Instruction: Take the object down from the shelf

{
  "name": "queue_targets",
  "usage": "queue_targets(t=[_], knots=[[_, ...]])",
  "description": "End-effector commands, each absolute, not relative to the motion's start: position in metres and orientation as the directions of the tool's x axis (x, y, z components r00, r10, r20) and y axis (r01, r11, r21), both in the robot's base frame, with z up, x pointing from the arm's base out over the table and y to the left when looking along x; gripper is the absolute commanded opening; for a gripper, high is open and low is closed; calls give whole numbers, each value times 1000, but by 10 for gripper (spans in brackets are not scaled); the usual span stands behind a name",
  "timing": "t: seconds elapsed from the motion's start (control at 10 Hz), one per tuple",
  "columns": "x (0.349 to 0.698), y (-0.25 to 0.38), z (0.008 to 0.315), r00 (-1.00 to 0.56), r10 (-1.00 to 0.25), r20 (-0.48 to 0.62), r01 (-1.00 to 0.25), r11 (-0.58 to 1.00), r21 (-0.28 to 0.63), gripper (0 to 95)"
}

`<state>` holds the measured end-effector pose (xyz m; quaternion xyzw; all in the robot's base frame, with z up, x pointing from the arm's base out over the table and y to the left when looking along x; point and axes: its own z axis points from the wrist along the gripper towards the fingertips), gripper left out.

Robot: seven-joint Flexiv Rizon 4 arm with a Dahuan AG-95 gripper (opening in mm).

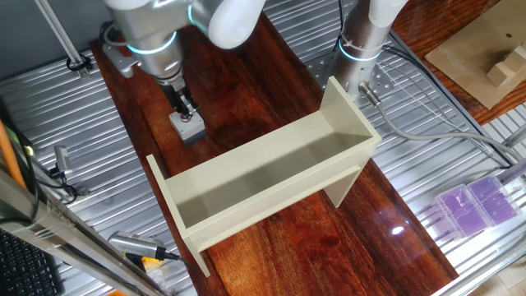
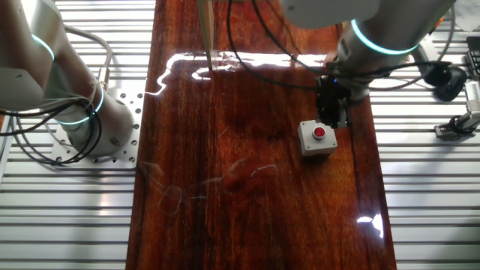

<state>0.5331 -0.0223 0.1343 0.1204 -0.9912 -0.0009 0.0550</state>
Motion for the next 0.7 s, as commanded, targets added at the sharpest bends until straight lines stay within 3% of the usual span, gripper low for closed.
queue_targets(t=[0.1, 0.7], knots=[[527, -15, 144, -947, -315, 65, -314, 949, 19, 0], [529, 2, 137, -950, -308, 46, -307, 951, 18, 0]])
